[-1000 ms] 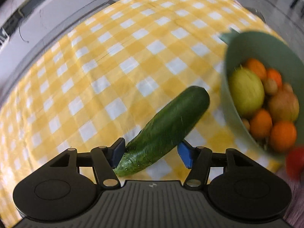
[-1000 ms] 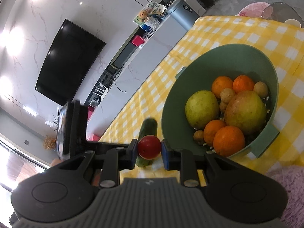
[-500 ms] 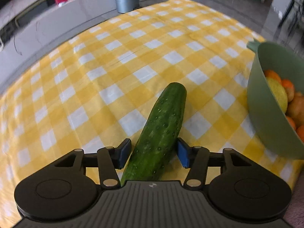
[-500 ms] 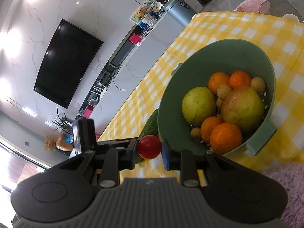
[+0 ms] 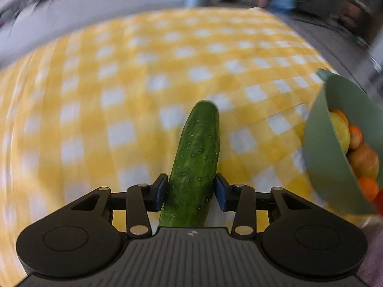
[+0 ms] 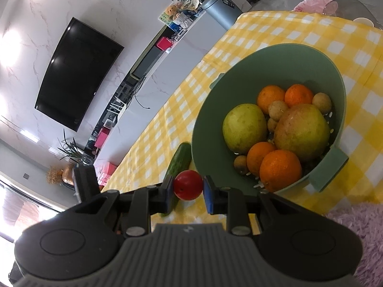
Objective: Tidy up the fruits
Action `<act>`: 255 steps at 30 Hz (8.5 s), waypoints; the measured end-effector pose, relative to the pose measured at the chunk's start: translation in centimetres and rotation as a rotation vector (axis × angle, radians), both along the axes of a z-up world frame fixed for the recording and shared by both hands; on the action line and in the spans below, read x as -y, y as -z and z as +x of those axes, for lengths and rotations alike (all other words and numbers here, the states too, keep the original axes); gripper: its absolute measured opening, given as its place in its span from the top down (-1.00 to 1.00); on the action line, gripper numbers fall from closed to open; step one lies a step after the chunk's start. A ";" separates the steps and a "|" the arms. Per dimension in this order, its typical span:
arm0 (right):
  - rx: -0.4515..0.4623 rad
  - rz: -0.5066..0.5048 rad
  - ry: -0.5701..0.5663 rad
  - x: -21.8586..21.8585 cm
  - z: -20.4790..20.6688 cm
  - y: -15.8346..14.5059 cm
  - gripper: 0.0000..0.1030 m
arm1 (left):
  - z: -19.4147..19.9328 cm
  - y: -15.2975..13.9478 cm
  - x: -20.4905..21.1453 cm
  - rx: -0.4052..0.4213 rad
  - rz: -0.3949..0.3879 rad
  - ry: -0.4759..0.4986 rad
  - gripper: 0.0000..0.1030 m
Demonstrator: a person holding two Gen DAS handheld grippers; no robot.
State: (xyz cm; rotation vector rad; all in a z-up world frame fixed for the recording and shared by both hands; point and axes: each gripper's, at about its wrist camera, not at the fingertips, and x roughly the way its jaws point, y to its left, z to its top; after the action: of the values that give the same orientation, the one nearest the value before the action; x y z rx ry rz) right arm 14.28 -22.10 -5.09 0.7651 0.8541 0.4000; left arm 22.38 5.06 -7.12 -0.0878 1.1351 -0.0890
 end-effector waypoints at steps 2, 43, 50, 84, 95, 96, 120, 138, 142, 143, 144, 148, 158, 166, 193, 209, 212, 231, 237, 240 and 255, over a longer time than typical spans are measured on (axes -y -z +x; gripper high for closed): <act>-0.001 -0.002 -0.004 -0.1 0.0 0.1 0.56 | -0.8 -0.3 0.2 -0.042 -0.025 -0.049 0.13; -0.016 -0.014 -0.027 -1.2 0.1 0.5 0.56 | -8.8 3.7 3.1 0.529 0.061 -0.071 0.18; 0.033 0.007 -0.019 -0.9 -0.1 0.3 0.56 | -9.7 2.4 3.6 0.559 0.089 -0.066 0.18; 0.091 0.119 0.352 5.6 0.3 1.2 0.06 | -10.4 -4.8 6.2 0.728 -0.263 0.045 0.18; 0.144 0.204 0.437 7.4 -1.5 0.7 -0.08 | -8.5 -4.9 8.9 0.699 -0.317 0.136 0.18; 0.149 0.210 0.439 7.5 -1.5 0.7 -0.09 | -8.2 -4.7 9.3 0.690 -0.326 0.146 0.18; 0.150 0.278 0.474 8.1 -2.6 0.7 -0.09 | 2.8 0.6 18.5 0.291 -0.061 0.597 0.18; 0.121 0.273 0.495 8.5 -2.9 1.1 -0.18 | -0.6 -2.5 18.2 0.480 -0.004 0.416 -0.62; 0.141 0.241 0.511 8.3 -3.4 0.6 -0.28 | -2.1 -4.0 18.3 0.489 0.004 0.404 -0.71; 0.151 0.230 0.527 8.3 -3.6 0.4 -0.35 | -2.7 -4.4 18.3 0.496 0.007 0.390 -0.72; 0.163 0.215 0.540 8.4 -3.9 0.0 -0.41 | -3.0 -4.6 18.3 0.504 0.015 0.378 -0.74; 0.216 0.144 0.543 8.4 -4.6 -1.7 -0.57 | -5.3 -6.0 18.5 0.533 0.089 0.272 -0.75; 0.243 -0.163 0.414 8.4 -6.7 -6.5 -0.58 | -10.5 -7.2 16.7 0.443 -0.018 0.118 -0.78; 0.090 -0.441 0.309 6.9 -8.0 -6.2 -0.59 | -13.9 -8.0 16.1 0.462 -0.028 -0.040 -0.80; 0.100 -0.783 -0.081 -2.2 -11.0 -8.5 -0.48 | -15.9 -8.1 13.0 0.337 -0.077 -0.115 -0.81; 0.078 -0.771 -0.089 -2.4 -10.9 -7.9 -0.48 | -16.1 -7.8 12.8 0.331 -0.096 -0.135 -0.81; 0.076 -0.768 -0.089 -2.5 -10.8 -7.9 -0.48 | -16.2 -7.7 12.7 0.334 -0.096 -0.140 -0.81; 0.074 -0.770 -0.096 -2.7 -10.7 -7.4 -0.48 | -16.1 -7.5 12.6 0.315 -0.083 -0.137 -0.81; 0.067 -0.755 -0.103 -2.6 -10.7 -7.0 -0.48 | -16.0 -7.3 12.6 0.308 -0.081 -0.135 -0.81; 0.064 -0.755 -0.105 -2.5 -10.6 -6.9 -0.48 | -16.1 -7.3 12.5 0.308 -0.083 -0.136 -0.81; 0.077 -0.761 -0.114 -2.8 -10.5 -7.1 -0.47 | -16.1 -7.3 12.5 0.309 -0.083 -0.133 -0.81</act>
State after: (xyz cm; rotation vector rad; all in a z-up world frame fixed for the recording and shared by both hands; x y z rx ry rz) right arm 3.74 -19.30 1.98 -0.0021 0.8919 0.1745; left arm 6.29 -7.43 0.13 -0.2157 0.8148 -0.0298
